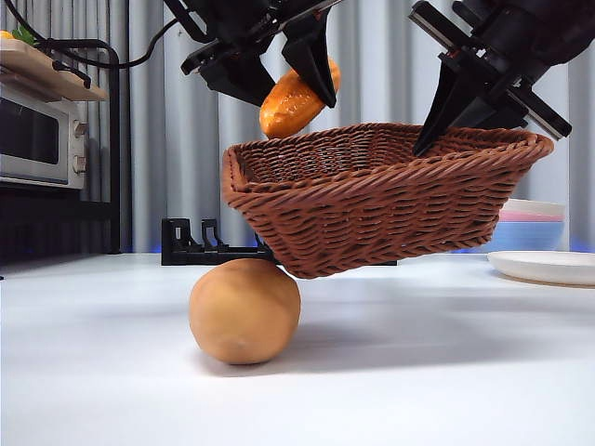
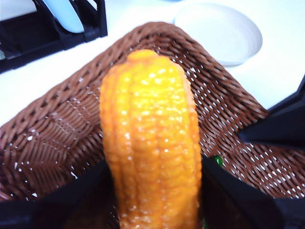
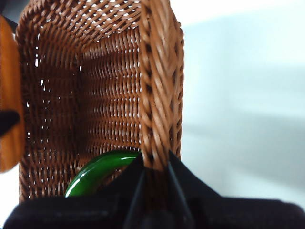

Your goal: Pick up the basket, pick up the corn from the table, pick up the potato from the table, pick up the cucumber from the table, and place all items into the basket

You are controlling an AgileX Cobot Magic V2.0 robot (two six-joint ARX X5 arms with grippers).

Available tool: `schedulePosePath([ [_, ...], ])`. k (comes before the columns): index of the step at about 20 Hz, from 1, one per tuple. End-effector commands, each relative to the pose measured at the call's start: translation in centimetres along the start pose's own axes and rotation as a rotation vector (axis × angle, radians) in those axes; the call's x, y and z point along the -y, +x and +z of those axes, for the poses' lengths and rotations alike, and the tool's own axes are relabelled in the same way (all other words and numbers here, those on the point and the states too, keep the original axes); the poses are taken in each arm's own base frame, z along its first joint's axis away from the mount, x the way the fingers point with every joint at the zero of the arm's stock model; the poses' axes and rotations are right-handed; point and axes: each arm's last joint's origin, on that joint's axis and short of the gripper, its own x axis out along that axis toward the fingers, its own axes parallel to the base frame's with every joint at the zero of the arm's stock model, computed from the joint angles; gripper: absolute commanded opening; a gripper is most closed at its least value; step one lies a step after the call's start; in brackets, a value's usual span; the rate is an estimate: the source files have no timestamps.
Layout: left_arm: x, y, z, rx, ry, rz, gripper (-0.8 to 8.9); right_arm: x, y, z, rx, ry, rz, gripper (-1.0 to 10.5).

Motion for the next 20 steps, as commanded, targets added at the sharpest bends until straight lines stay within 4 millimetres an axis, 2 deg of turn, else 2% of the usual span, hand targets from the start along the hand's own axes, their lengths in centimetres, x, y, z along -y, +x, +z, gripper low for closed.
schedulePosePath([
  [1, 0.1, 0.1, 0.2, 0.014, 0.014, -0.005, 6.01, -0.4, -0.2, 0.4, 0.016, -0.004, 0.038, -0.1],
  [5, 0.1, 0.0, 0.0, -0.014, 0.009, -0.030, 5.98, -0.5, -0.2, 0.4, 0.000, -0.004, 0.094, -0.1],
  [7, 0.2, -0.8, 0.2, -0.069, 0.005, -0.023, 5.98, -0.5, -0.2, 0.4, 0.001, -0.005, 0.094, -0.1],
  [9, 0.3, -3.2, 0.9, -0.117, 0.014, -0.017, 5.98, -0.4, -0.3, 0.5, 0.014, -0.006, 0.091, -0.1],
  [11, 0.5, -7.3, 1.5, -0.132, 0.012, -0.017, 5.98, 0.3, -0.6, 1.1, 0.057, 0.001, 0.082, -0.1],
  [13, 1.0, -11.5, 1.3, -0.127, 0.023, -0.035, 5.97, 1.2, -1.2, 1.7, 0.107, 0.028, 0.070, -0.1],
  [15, 1.7, -14.8, 0.7, -0.126, 0.044, -0.063, 5.97, 2.4, -2.0, 2.3, 0.143, 0.067, 0.048, -0.1],
  [18, 2.5, -16.5, -0.3, -0.181, 0.074, -0.093, 5.96, 3.5, -2.7, 2.6, 0.157, 0.089, 0.061, -0.1],
  [20, 3.1, -16.8, -1.1, -0.243, 0.092, -0.111, 5.96, 4.1, -3.1, 2.8, 0.173, 0.103, 0.054, -0.1],
])
